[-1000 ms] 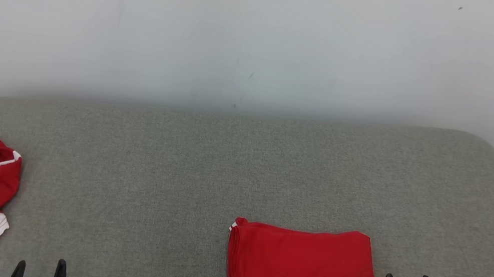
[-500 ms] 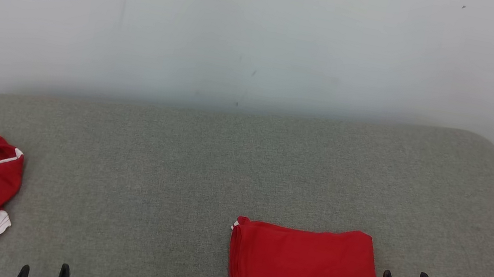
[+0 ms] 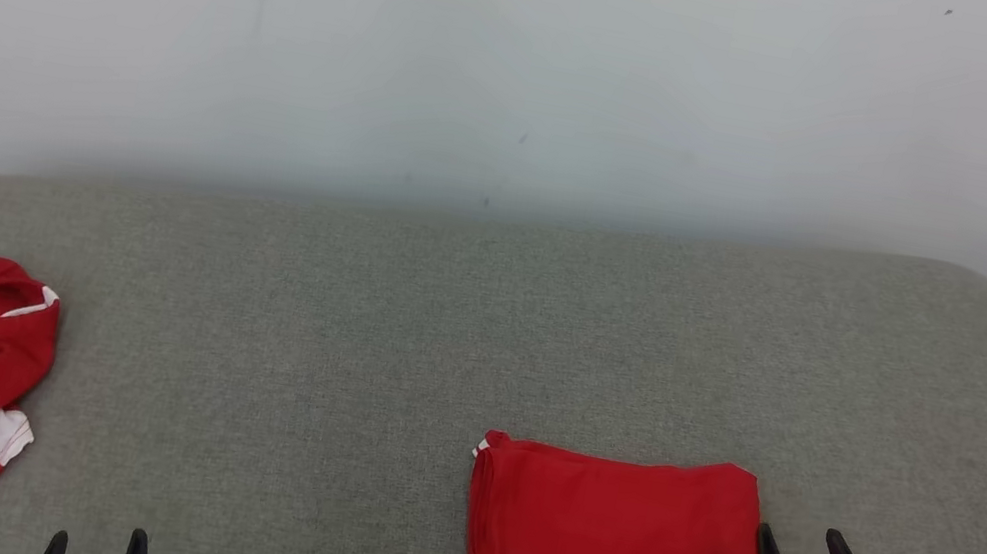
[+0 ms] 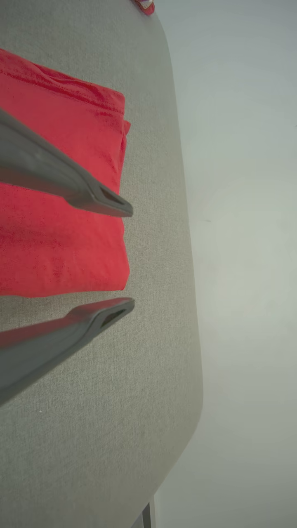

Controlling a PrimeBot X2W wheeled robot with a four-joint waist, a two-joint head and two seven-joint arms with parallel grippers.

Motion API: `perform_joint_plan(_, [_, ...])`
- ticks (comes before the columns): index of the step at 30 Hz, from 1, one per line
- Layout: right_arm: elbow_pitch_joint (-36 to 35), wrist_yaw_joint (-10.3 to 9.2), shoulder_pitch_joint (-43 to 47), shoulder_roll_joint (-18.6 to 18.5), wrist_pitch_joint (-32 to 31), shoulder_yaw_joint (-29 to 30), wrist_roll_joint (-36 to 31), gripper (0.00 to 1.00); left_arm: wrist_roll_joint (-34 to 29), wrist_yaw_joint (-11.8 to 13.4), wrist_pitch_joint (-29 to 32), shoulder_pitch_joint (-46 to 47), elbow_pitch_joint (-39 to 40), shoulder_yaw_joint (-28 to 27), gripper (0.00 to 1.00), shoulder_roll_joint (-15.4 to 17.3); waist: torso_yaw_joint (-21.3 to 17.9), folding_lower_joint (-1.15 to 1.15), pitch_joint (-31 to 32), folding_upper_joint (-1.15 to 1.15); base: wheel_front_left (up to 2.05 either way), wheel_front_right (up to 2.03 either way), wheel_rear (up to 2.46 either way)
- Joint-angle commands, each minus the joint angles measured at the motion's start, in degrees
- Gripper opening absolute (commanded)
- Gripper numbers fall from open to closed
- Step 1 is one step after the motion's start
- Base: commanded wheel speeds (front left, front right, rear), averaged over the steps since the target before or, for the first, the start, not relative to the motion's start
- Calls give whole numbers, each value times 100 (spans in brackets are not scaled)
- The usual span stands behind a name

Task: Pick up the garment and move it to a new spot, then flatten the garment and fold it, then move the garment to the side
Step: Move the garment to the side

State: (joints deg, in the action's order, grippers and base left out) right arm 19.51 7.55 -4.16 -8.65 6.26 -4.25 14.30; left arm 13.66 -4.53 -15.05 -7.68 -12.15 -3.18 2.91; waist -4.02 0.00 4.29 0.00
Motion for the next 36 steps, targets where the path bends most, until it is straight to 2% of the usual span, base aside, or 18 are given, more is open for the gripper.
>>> perform_joint_plan(1, [-29,-15,-73,-139,-336,-58,88,100,36,35,-16,-12,10,31,100,-3,52,0,-20,0,0,0,0])
perform_joint_plan(7, [-246,-15,-221,-592,-2258,-352,401,100,60,67,-16,-2,34,164,100,-2,241,0,-127,0,0,0,0])
perform_joint_plan(11, [-429,-15,-254,-795,-3282,-147,424,100,51,85,-16,5,59,218,100,-3,379,0,-245,0,0,0,0])
perform_joint_plan(15, [-517,-15,-250,-801,-4057,221,416,100,45,105,-16,50,104,319,100,-4,537,0,-384,0,0,0,0])
perform_joint_plan(22, [-534,-15,-337,-690,-4654,612,363,100,-11,70,-16,219,163,324,100,-3,759,0,-679,0,0,0,0])
perform_joint_plan(30, [-439,-15,-518,-689,-4872,765,343,100,-68,130,-16,440,318,426,100,-4,991,0,-1098,0,0,0,0])
perform_joint_plan(36, [-91,-15,-686,-655,-5138,864,261,100,-13,177,-16,619,364,546,100,-4,1106,0,-1422,0,0,0,0])
